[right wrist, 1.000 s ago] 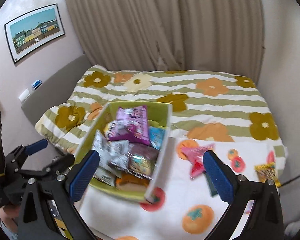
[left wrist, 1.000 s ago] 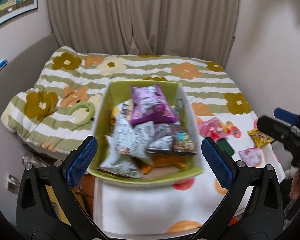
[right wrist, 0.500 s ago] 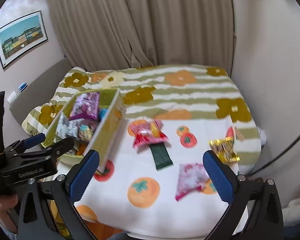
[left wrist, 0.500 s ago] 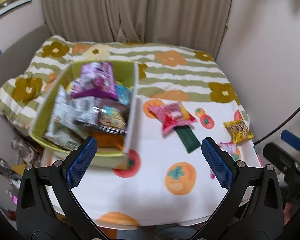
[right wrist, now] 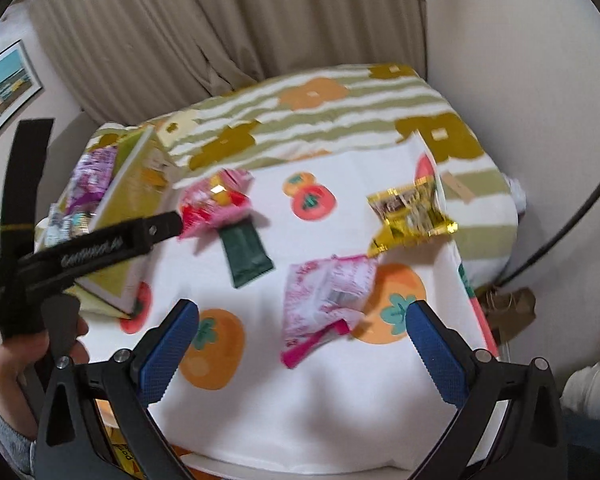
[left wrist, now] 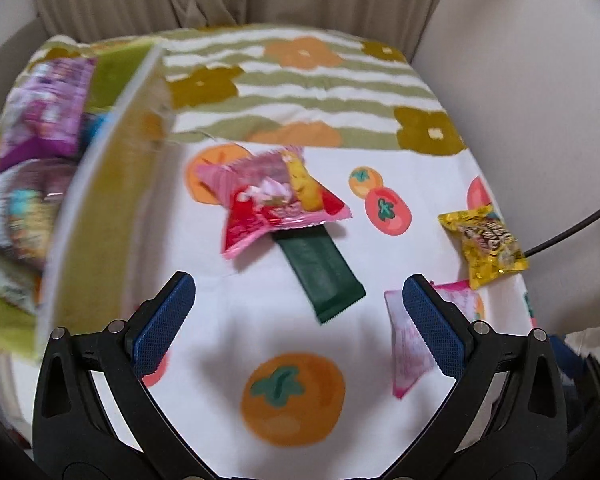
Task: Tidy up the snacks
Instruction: 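Move both tools back toward the snacks left on the sheet, then grasp the pink-white bag with the right tool while the left tool grasps the dark green stick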
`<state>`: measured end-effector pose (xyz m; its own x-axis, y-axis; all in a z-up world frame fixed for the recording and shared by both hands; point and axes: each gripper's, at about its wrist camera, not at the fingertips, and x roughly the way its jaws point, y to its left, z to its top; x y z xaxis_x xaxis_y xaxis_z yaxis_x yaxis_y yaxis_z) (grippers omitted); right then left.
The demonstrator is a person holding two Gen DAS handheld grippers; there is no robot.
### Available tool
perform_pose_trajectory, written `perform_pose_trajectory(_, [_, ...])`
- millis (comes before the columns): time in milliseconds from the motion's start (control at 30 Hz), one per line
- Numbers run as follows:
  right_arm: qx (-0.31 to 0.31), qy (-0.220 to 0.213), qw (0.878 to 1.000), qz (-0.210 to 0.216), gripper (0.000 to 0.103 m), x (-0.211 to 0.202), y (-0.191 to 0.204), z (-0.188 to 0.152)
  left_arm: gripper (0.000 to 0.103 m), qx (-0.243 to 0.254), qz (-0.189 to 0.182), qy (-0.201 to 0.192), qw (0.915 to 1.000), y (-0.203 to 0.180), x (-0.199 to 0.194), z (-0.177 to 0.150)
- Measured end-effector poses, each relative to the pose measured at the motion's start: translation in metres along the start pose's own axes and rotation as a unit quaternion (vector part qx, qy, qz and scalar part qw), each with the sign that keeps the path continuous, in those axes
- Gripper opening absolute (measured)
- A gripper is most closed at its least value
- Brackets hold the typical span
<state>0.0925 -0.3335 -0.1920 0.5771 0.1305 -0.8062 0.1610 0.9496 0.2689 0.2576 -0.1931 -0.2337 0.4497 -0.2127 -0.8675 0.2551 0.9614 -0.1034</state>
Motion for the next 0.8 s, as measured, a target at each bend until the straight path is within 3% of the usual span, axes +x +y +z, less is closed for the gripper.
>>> perform_pose_trajectory(67, [0.010,0.010,1.000,-0.006,0.103,0.015,-0.008,-0.003,0.099,0.005,-0.002,0.019,0.9998,-0.006,0.023,0.002])
perform_pose_trajectory(133, [0.013,0.019,1.000,-0.013,0.103,0.029,-0.014,-0.004,0.089,0.012,-0.003,0.038,0.9992,-0.012,0.048,0.002])
perform_pose_trajectory(333, [0.025,0.041,0.999,-0.020,0.103,0.064,-0.021,-0.009,0.084,0.020,0.022,0.054,0.9981,-0.022,0.095,0.007])
perform_pose_trajectory(467, [0.026,0.043,0.999,-0.021,0.103,0.076,-0.018,-0.009,0.076,0.034,0.028,0.064,0.9970,-0.026,0.111,0.009])
perform_pose_trajectory(667, [0.024,0.044,0.998,-0.024,0.103,0.087,-0.017,-0.009,0.075,0.063,0.043,0.058,0.9954,-0.030,0.115,0.009])
perform_pose_trajectory(800, [0.012,0.046,0.998,-0.035,0.103,0.092,-0.014,-0.009,0.059,0.064,0.037,0.058,0.9956,-0.024,0.109,0.007])
